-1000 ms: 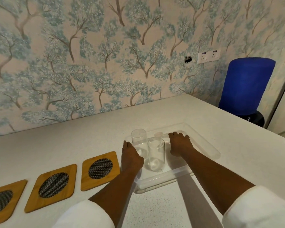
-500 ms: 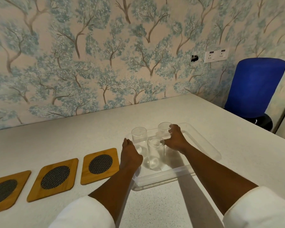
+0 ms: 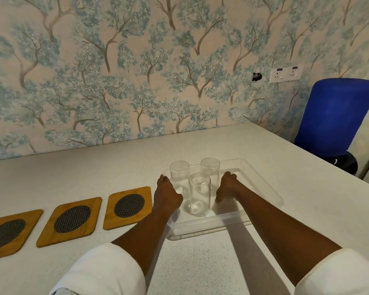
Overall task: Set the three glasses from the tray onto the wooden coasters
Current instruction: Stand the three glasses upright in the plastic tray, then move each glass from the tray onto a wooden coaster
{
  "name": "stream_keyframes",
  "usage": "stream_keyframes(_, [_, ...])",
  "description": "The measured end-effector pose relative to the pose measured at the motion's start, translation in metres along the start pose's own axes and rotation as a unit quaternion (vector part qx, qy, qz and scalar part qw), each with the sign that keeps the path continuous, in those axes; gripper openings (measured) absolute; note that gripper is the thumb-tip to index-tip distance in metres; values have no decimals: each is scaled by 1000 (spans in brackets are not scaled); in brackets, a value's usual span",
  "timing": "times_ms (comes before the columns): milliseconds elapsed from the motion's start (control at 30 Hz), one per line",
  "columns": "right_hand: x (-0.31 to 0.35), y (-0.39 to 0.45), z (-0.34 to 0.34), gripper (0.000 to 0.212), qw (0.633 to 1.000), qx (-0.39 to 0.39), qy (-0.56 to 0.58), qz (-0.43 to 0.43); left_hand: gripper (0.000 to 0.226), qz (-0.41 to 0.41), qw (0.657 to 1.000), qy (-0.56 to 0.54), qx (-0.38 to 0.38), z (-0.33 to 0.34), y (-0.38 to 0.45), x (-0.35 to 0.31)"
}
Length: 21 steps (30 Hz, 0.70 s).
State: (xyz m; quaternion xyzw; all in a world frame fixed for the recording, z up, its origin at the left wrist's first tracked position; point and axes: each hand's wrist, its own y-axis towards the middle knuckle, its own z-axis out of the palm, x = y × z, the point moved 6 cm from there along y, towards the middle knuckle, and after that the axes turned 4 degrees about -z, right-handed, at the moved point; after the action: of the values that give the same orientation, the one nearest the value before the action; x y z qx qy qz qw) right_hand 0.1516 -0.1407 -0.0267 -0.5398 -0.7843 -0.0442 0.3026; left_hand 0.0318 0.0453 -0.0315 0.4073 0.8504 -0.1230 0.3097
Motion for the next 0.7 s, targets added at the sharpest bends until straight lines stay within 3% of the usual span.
stream_keyframes(133, [2,-14,5,62,996,79,2,-27,73,9,999,20,28,-2,0,0])
stream_keyframes(333, [20,-35,15,85,986,54,108,-112,70,34,998,33,48,-10,-5,2])
stream_keyframes(500, [35,-53,19,84,974,-41,145,-169,65,38,998,3,43,-17,-20,10])
stream_keyframes(600, [39,-57,20,79,967,-73,171,-175,53,48,999,-5,24,-26,-28,19])
stream_keyframes(700, [46,-63,17,73,965,-93,162,-186,55,60,998,-7,12,-36,-31,34])
